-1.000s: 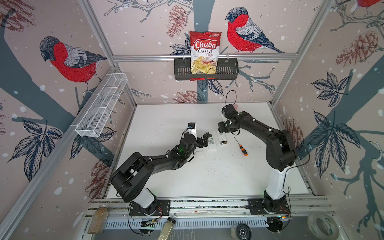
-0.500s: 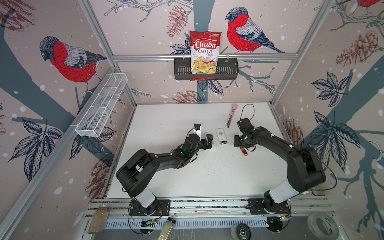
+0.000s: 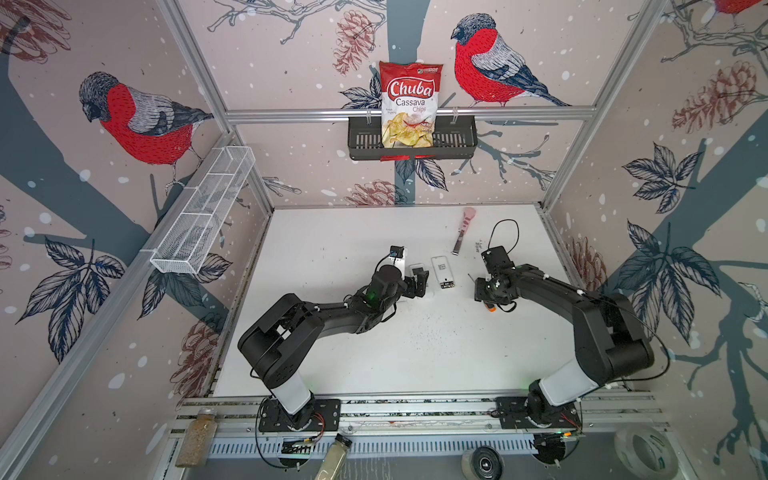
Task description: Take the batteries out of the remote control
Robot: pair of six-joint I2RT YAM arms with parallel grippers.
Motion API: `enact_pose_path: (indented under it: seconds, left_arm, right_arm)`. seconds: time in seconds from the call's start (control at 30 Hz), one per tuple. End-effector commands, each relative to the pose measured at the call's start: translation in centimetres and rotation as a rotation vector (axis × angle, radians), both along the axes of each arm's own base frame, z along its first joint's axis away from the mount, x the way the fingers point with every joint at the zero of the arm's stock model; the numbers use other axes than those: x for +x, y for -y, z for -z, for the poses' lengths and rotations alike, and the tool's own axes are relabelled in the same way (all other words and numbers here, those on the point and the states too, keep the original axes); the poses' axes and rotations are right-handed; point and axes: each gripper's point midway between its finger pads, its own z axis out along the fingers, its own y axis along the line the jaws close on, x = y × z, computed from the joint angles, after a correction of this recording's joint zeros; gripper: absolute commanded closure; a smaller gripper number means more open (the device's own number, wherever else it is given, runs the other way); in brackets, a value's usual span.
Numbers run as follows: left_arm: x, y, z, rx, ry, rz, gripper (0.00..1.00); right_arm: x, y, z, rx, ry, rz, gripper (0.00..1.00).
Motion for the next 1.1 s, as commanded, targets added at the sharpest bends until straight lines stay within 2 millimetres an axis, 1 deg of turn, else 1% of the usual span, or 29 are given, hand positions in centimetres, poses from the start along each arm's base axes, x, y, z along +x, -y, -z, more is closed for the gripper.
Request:
enact_pose_path:
  seconds: [0.0, 0.23, 0.4, 0.53, 0.77, 0.9, 1.0, 1.07]
  left_arm:
    - [0.3, 0.1, -0.4, -0.047, 0.008, 0.026, 0.02]
    - [0.2, -0.7, -0.6, -0.040, 0.009, 0.014, 0.03]
    - [-0.4, -1.4, -1.1, -0.043, 0.018, 0.005, 0.03]
    - [-0.9, -2.0, -1.0, -0.053, 0.013, -0.001, 0.03]
    - [-1.5, -2.4, -0.8, -0.061, 0.006, -0.001, 0.03]
    - [-1.7, -2.3, -1.5, -0.077, 0.012, 0.011, 0.03]
    - [-1.9, -2.4, -2.4, -0.112, 0.019, 0.029, 0.03]
    - [-2.0, -2.6, -3.1, -0.155, 0.020, 0.046, 0.03]
  right_arm:
    - [0.5, 0.6, 0.0, -0.032, 0.006, 0.009, 0.47]
    - [0.8, 0.3, 0.6, -0.019, -0.007, 0.002, 0.56]
    - [0.7, 0.1, 1.4, -0.024, -0.033, -0.002, 0.59]
    - [0.7, 0.0, 1.7, -0.034, -0.037, -0.005, 0.62]
    - [0.3, -0.3, 2.3, -0.041, -0.055, -0.018, 0.73]
    - [0.3, -0.6, 1.8, -0.035, -0.040, -0.025, 0.78]
    - [0.5, -1.3, 0.5, -0.010, 0.000, -0.044, 0.81]
    - [0.8, -2.3, -0.7, 0.014, 0.042, -0.076, 0.81]
